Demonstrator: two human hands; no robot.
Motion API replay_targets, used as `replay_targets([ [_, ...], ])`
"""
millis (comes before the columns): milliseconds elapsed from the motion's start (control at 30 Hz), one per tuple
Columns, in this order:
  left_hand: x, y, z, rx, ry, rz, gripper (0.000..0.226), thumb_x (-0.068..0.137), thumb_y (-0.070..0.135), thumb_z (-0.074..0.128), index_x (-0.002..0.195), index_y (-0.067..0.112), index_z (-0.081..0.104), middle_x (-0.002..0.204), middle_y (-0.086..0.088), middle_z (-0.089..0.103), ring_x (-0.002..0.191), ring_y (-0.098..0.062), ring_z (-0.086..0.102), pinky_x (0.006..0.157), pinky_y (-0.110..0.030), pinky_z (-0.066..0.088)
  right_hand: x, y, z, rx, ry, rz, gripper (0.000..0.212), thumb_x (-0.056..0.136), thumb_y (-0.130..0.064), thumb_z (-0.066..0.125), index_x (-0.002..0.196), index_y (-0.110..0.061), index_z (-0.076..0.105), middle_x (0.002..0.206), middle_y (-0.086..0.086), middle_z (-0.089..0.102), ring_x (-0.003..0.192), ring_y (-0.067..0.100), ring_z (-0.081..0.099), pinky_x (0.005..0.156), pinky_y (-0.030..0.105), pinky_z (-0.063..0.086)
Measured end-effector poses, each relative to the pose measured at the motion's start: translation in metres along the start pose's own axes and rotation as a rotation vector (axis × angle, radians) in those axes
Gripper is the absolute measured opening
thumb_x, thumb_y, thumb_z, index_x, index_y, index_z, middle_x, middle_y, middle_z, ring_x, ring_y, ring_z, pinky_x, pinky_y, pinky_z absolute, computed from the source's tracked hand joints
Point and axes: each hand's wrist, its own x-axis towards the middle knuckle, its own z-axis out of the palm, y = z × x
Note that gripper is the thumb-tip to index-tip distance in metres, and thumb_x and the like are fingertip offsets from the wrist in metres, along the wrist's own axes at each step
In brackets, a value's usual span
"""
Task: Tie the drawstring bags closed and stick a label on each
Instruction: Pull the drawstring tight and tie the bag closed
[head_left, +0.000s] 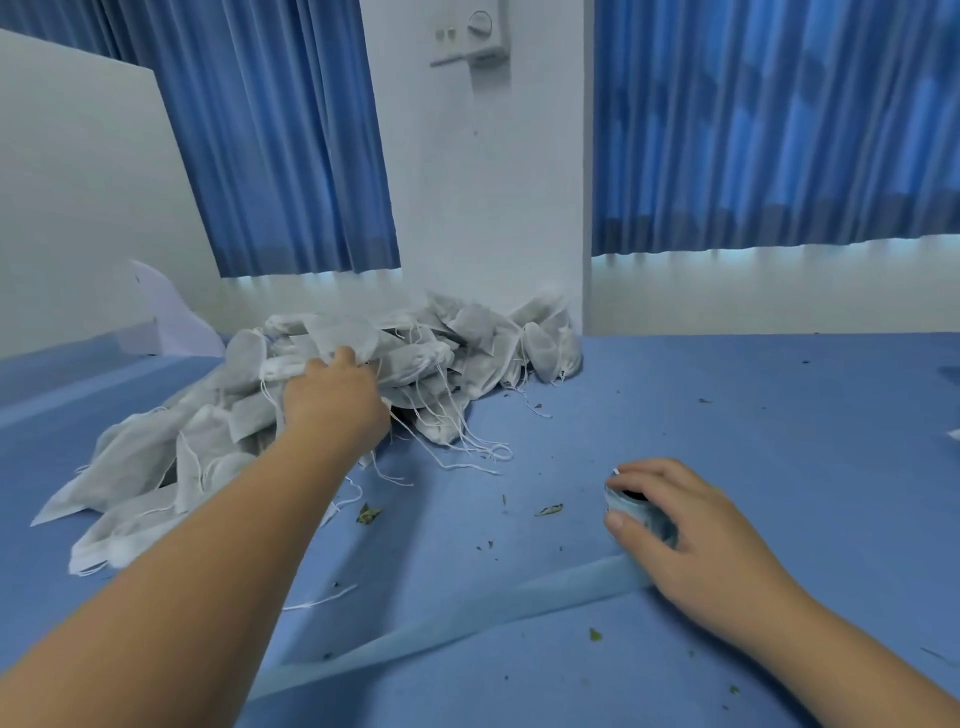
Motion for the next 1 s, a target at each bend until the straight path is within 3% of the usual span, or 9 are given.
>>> replay_targets([
  [133,0.001,0.003,-0.006,-0.135,0.023,0.035,0.032,0.091,0.022,0.047,0.121,0.013,0.052,0.125,-0.003,0.042,0.100,-0.026,0.041,0.070,-0.039,0.039,0.001,0.000,0.000,-0.002,-0.008,0.014,0.031,0.089,-0.045,0.057,0.118,-0.034,0.062,0.121,-0.030,0.045,0.121,0.013,0.045,0.105,0.030,0.034],
  [233,-0.002,0.013,-0.013,-0.336,0.085,0.114,0.035,0.093,0.026,0.048,0.122,0.008,0.056,0.136,-0.007,0.043,0.113,-0.031,0.048,0.085,-0.043,0.047,0.000,0.001,0.000,0.002,-0.020,0.014,0.034,0.088,-0.048,0.054,0.119,-0.036,0.060,0.120,-0.032,0.042,0.122,0.012,0.043,0.104,0.028,0.033],
  [333,-0.012,0.036,-0.031,-0.583,0.170,0.144,0.040,0.093,0.025,0.050,0.128,0.006,0.057,0.145,-0.006,0.040,0.124,-0.029,0.048,0.095,-0.037,0.041,0.000,0.001,0.000,0.008,-0.016,0.011,0.034,0.089,-0.047,0.055,0.121,-0.036,0.059,0.121,-0.033,0.041,0.122,0.009,0.042,0.101,0.022,0.031],
  [467,-0.032,0.076,-0.063,-0.883,0.201,0.175,0.043,0.094,0.025,0.052,0.134,0.010,0.057,0.144,-0.002,0.045,0.123,-0.024,0.052,0.099,-0.028,0.036,-0.002,-0.002,-0.007,0.108,0.076,-0.034,0.028,0.090,-0.034,0.060,0.117,-0.027,0.062,0.116,-0.031,0.045,0.110,-0.015,0.045,0.088,-0.001,0.029],
  [533,-0.046,0.097,-0.076,-1.073,0.136,0.175,0.039,0.093,0.024,0.053,0.131,0.015,0.061,0.137,-0.001,0.054,0.113,-0.023,0.059,0.098,-0.031,0.044,-0.003,-0.006,-0.015,0.168,0.156,-0.038,0.022,0.091,-0.029,0.060,0.113,-0.029,0.061,0.115,-0.030,0.047,0.106,-0.021,0.043,0.084,-0.002,0.030],
  [633,-0.071,0.127,-0.091,-1.477,-0.050,0.175,0.019,0.090,0.018,0.057,0.100,0.021,0.074,0.097,0.000,0.067,0.078,-0.017,0.057,0.074,-0.026,0.043,-0.006,-0.010,-0.035,0.289,0.315,0.000,0.021,0.092,-0.024,0.059,0.110,-0.035,0.057,0.112,-0.026,0.052,0.106,-0.014,0.049,0.086,0.005,0.038],
  [767,-0.102,0.165,-0.102,-1.714,-0.209,0.197,0.015,0.089,0.024,0.063,0.089,0.020,0.077,0.073,0.016,0.071,0.065,0.000,0.064,0.067,-0.023,0.044,-0.021,-0.003,-0.071,0.333,0.456,-0.013,0.021,0.091,-0.018,0.061,0.102,-0.035,0.057,0.106,-0.020,0.056,0.096,-0.006,0.056,0.078,0.005,0.040],
  [900,-0.134,0.203,-0.105,-1.839,-0.353,0.302,0.026,0.074,0.026,0.056,0.086,0.022,0.079,0.088,0.009,0.076,0.071,-0.001,0.066,0.070,-0.023,0.049,-0.037,0.019,-0.103,0.293,0.446,0.027,0.016,0.091,-0.018,0.062,0.099,-0.031,0.062,0.101,-0.013,0.060,0.093,-0.003,0.057,0.077,0.006,0.041],
  [1000,-0.153,0.233,-0.098,-1.893,-0.481,0.374,0.037,0.064,0.022,0.048,0.083,0.021,0.080,0.092,-0.005,0.077,0.078,-0.012,0.069,0.070,-0.026,0.054,-0.052,0.035,-0.113,0.312,0.425,0.088,0.014,0.092,-0.021,0.061,0.099,-0.033,0.065,0.101,-0.013,0.064,0.093,-0.003,0.060,0.078,0.007,0.042],
])
